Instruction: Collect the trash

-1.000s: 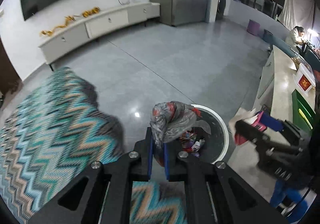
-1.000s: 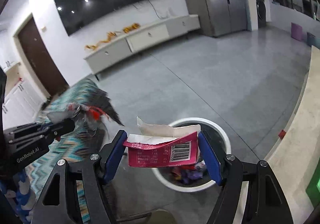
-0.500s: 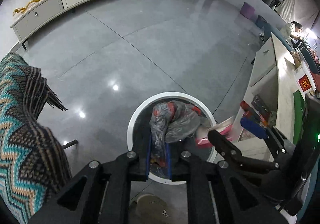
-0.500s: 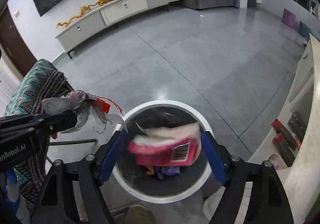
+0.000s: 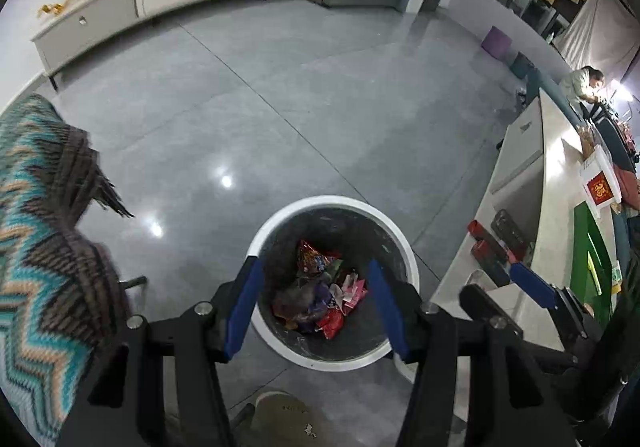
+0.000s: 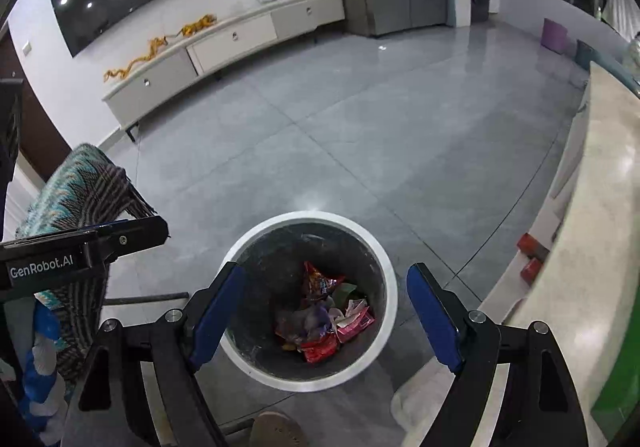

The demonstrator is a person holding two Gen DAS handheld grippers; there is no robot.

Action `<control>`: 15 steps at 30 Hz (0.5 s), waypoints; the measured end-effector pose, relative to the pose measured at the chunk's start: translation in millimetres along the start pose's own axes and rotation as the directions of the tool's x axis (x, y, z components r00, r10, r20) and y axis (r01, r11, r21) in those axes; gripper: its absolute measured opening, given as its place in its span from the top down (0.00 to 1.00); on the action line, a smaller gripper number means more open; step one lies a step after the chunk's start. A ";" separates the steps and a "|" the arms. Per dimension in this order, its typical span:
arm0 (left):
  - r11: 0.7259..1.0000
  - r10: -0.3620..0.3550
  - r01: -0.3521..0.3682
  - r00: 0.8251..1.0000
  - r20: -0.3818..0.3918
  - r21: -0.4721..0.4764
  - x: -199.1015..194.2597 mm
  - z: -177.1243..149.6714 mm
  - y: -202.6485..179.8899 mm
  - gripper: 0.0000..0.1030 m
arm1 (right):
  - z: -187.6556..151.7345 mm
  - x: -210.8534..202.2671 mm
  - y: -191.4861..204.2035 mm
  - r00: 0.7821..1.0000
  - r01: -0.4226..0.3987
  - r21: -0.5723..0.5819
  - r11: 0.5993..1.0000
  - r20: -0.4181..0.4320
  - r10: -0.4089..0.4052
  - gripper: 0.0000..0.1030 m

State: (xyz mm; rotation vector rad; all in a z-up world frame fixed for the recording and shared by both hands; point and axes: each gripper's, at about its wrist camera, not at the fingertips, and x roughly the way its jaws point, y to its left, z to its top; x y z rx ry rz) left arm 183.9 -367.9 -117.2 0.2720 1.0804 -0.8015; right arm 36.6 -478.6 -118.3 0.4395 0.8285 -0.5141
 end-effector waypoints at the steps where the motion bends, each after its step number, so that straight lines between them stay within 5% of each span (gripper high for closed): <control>1: 1.000 0.013 -0.014 0.999 0.029 0.004 -11.1 -3.3 -0.4 0.48 | -1.2 -8.4 1.6 1.000 -0.004 -0.001 1.000 0.013 0.004 0.20; 7: 0.994 0.106 -0.106 0.979 0.176 -0.005 -73.6 -29.6 2.0 0.47 | -7.6 -61.1 18.8 0.994 -0.026 -0.026 0.999 0.102 0.028 0.19; 15: 0.976 0.217 -0.217 0.919 0.329 -0.037 -159.9 -82.0 17.1 0.43 | -24.5 -134.5 62.3 0.974 -0.046 -0.107 0.993 0.215 0.068 0.17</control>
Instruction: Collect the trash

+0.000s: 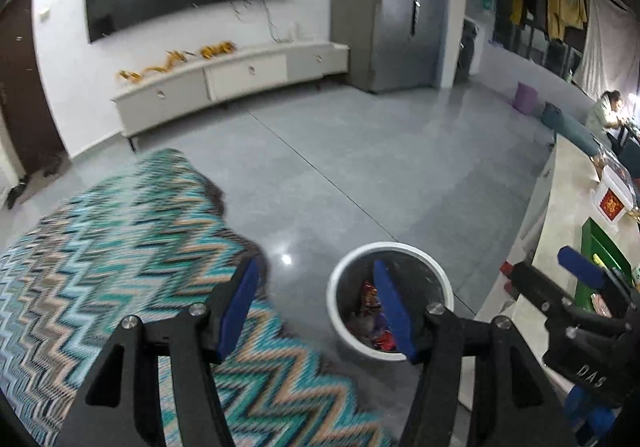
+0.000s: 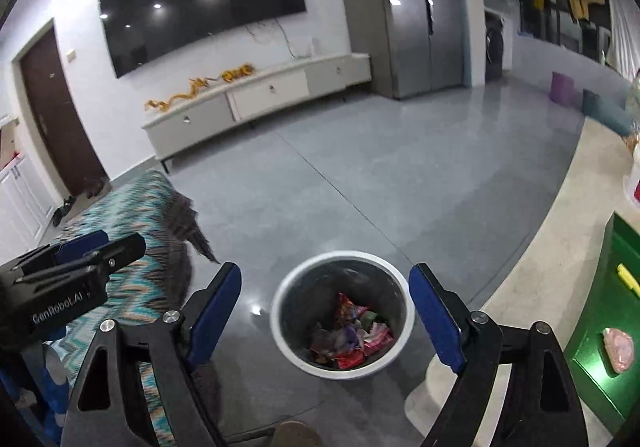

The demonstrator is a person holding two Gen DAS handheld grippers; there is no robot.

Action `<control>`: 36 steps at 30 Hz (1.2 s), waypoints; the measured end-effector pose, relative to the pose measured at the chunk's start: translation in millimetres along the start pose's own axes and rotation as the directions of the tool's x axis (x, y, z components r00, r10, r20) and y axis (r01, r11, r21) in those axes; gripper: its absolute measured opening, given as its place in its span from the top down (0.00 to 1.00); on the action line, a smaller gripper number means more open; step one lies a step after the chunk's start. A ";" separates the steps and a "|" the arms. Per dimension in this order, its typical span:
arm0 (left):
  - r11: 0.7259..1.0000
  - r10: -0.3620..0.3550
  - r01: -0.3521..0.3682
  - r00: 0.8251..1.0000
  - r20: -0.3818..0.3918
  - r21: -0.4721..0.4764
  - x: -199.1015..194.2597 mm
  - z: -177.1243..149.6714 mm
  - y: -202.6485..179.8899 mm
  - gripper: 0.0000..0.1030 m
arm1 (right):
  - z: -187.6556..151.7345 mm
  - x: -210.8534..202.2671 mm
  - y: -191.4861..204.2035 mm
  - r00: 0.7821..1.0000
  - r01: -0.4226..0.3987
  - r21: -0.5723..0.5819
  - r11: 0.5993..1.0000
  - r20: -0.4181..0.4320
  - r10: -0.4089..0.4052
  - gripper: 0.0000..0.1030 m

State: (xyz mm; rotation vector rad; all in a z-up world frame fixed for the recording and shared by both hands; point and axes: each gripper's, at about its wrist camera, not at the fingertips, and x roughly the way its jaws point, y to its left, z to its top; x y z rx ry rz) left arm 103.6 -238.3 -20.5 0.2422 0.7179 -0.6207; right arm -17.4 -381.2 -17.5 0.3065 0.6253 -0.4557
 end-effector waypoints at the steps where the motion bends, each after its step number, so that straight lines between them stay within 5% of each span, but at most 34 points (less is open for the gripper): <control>1: 1.000 0.011 -0.011 1.000 0.018 -0.005 -10.9 -3.1 5.7 0.43 | -0.1 -8.2 6.8 1.000 -0.003 -0.009 1.000 0.013 0.003 0.14; 8: 0.992 0.124 -0.120 0.983 0.138 -0.035 -80.7 -28.0 44.6 0.41 | -4.9 -55.0 51.6 0.996 -0.023 -0.071 0.997 0.087 0.029 0.03; 11: 0.984 0.177 -0.169 0.967 0.186 -0.059 -110.2 -38.9 62.3 0.22 | -8.0 -72.7 68.8 0.992 -0.024 -0.096 0.995 0.121 0.035 0.00; 15: 0.975 0.218 -0.204 0.947 0.235 -0.085 -136.7 -50.5 79.7 0.18 | -12.2 -93.6 89.4 0.986 -0.005 -0.134 0.991 0.166 0.027 0.00; 20: 0.967 0.251 -0.232 0.931 0.266 -0.100 -161.8 -65.9 89.9 0.00 | -21.1 -112.7 109.3 0.975 0.054 -0.176 0.983 0.222 -0.014 0.00; 36: 0.933 0.353 -0.307 0.883 0.309 -0.186 -197.8 -93.0 105.2 0.00 | -30.3 -135.6 113.0 0.953 0.096 -0.129 0.987 0.299 -0.053 0.00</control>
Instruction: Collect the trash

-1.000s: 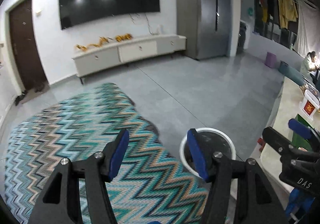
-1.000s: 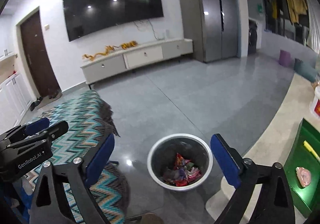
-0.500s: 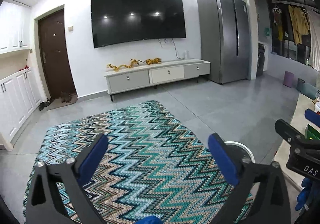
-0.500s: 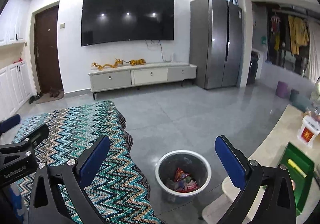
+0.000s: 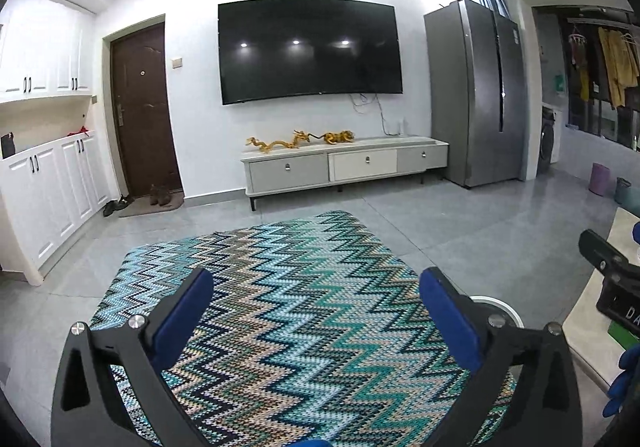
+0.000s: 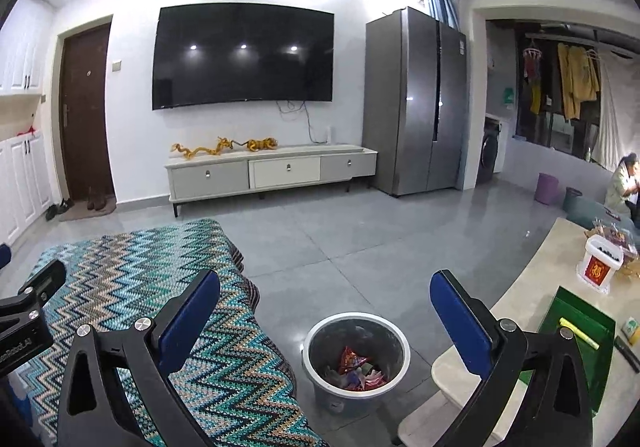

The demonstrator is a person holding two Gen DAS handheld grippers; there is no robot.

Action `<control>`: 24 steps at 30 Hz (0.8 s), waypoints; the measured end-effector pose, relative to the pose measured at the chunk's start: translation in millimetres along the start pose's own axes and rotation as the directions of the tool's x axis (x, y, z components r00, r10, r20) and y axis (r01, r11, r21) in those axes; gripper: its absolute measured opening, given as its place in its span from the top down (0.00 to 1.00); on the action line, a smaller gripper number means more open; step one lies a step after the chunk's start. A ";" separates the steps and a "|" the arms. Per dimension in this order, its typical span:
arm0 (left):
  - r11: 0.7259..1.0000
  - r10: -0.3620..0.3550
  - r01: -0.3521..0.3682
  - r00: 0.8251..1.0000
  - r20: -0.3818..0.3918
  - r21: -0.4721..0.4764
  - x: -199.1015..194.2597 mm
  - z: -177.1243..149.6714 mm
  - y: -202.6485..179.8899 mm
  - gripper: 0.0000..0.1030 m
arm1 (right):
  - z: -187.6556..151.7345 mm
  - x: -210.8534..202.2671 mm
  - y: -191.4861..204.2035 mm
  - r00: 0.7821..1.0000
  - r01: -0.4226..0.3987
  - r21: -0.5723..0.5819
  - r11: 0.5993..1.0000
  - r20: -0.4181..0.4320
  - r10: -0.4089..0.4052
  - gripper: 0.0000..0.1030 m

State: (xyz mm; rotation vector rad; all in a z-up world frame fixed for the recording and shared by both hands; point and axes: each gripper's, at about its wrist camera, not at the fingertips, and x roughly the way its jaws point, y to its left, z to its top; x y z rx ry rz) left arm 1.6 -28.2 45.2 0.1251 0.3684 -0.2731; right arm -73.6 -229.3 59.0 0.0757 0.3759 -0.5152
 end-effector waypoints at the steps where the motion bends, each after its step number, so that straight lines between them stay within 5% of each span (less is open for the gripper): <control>1: 1.000 0.005 -0.005 1.000 0.001 -0.002 -0.4 -0.7 1.9 0.00 | -0.3 0.4 0.9 1.000 0.002 0.000 1.000 0.001 -0.002 0.00; 14: 0.994 0.108 -0.108 0.994 -0.017 -0.028 11.1 -5.6 26.1 0.00 | 1.2 -12.5 -0.9 0.997 0.042 -0.002 0.999 0.059 -0.042 0.00; 24: 0.993 0.113 -0.114 0.993 -0.044 -0.027 15.3 -10.3 23.0 0.00 | 1.9 -16.3 -10.1 0.994 0.077 0.004 0.997 0.078 -0.077 0.00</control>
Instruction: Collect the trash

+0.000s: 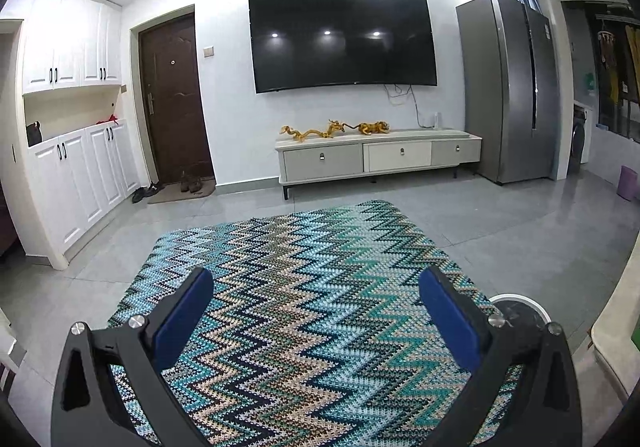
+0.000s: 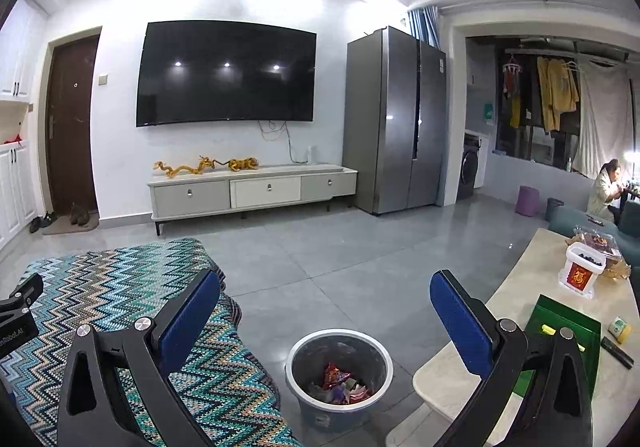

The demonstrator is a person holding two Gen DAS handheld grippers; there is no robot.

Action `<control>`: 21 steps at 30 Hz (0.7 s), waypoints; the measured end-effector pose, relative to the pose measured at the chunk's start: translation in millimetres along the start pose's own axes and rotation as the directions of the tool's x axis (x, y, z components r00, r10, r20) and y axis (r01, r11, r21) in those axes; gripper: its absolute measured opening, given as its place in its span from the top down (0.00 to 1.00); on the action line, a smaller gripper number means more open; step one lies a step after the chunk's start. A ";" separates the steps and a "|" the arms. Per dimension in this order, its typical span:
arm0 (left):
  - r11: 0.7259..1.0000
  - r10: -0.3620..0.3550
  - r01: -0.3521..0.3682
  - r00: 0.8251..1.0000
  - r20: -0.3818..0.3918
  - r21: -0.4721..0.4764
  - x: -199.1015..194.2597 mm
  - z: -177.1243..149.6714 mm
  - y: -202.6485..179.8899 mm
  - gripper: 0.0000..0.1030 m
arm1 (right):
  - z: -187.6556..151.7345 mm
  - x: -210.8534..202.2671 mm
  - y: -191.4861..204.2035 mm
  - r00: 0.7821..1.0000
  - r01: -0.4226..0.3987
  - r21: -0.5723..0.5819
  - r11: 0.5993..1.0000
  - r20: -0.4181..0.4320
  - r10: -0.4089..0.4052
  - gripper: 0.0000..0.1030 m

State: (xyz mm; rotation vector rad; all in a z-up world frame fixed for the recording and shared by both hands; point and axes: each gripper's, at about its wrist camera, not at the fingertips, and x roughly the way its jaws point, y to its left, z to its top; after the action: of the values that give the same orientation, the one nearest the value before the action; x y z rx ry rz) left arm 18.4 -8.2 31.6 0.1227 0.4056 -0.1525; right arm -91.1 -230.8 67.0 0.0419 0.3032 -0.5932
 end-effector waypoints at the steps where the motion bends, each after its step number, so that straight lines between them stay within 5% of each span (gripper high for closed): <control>1: 1.000 -0.004 0.004 1.000 -0.004 -0.001 0.6 -0.3 -0.4 0.00 | -0.1 0.3 -0.9 1.000 0.002 0.002 1.000 -0.001 -0.002 0.00; 21: 1.000 0.005 -0.006 0.999 -0.047 -0.026 4.6 -2.5 7.6 0.00 | -0.2 -0.5 -8.5 1.000 0.024 0.025 0.999 -0.006 -0.024 0.00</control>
State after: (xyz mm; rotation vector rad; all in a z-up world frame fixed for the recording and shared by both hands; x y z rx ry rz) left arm 23.0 -0.9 28.1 0.1017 0.4543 -0.1393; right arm -96.2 -237.6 67.3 0.0637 0.3019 -0.6205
